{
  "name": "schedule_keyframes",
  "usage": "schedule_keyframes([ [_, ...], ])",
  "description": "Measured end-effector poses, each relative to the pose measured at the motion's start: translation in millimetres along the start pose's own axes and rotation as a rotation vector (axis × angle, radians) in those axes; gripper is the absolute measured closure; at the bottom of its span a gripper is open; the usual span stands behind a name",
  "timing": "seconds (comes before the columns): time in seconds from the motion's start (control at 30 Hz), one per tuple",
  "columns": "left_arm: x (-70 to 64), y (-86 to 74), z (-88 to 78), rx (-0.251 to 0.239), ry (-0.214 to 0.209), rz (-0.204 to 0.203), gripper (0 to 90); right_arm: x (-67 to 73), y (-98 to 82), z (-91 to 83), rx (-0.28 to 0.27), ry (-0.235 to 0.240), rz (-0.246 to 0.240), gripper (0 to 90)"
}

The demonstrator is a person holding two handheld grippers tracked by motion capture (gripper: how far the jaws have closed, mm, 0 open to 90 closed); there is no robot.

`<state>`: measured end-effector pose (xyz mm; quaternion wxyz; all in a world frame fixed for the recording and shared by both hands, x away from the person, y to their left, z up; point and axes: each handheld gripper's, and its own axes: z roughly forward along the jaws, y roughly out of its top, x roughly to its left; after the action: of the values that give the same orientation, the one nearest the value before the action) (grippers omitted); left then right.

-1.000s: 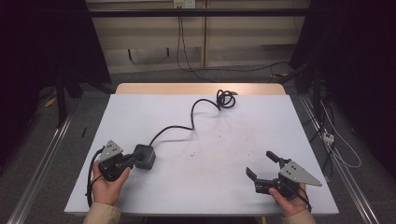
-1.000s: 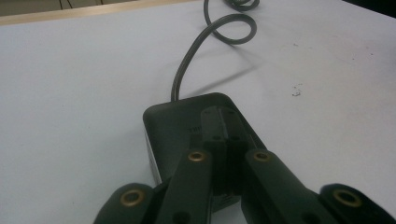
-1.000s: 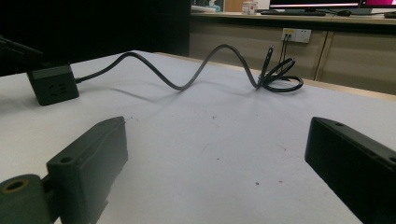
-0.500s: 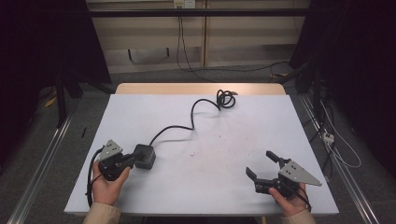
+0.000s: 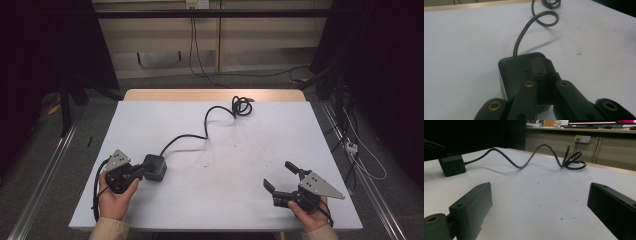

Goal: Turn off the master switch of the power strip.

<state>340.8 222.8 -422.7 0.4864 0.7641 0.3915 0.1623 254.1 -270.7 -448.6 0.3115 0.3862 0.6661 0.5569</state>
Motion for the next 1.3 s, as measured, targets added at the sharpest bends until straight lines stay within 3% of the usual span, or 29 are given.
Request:
schedule_keyframes([
  [0.4,1.0,0.1,-1.5,-0.008,-0.013,-0.005,90.0,-0.3,-0.1,0.2,-0.001,0.000,0.000,4.9],
  [0.73,0.3,1.9,-4.6,-0.042,-0.016,-0.007,90.0,0.1,0.0,0.7,-0.002,0.003,-0.001,4.9],
  [1.3,-0.6,3.0,-2.2,-0.042,-0.017,-0.017,65.0,0.3,0.0,0.9,0.002,0.003,-0.004,5.0],
])
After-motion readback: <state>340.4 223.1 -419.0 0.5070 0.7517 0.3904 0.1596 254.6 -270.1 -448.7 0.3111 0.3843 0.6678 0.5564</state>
